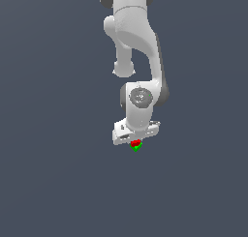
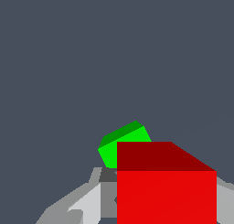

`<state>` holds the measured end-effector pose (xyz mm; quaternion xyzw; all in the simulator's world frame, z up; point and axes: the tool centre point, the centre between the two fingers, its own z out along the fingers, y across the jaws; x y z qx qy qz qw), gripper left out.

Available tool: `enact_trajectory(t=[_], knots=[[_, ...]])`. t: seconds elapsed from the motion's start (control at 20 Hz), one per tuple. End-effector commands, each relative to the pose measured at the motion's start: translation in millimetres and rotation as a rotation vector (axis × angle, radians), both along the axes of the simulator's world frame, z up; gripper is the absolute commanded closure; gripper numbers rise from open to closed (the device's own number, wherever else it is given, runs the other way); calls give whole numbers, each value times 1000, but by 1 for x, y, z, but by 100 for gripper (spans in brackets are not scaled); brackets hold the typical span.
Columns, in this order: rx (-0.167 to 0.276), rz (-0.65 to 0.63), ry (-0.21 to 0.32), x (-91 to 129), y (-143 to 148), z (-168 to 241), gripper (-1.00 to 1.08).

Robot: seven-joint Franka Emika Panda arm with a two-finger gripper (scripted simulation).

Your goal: Stack the red cube on top of the green cube.

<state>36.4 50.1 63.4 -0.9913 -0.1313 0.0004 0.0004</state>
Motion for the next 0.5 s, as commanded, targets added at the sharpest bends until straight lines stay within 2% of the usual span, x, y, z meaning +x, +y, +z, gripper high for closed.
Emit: enact_trajectory(t=[0.0,0.35,0.4,0.45], knots=[[-1,-3,-1,1,9,-2,108],[-1,-3,-1,2,9,-2,108],[-1,-3,-1,2,9,-2,-92],[-1,-3,-1,2,9,-2,-92]])
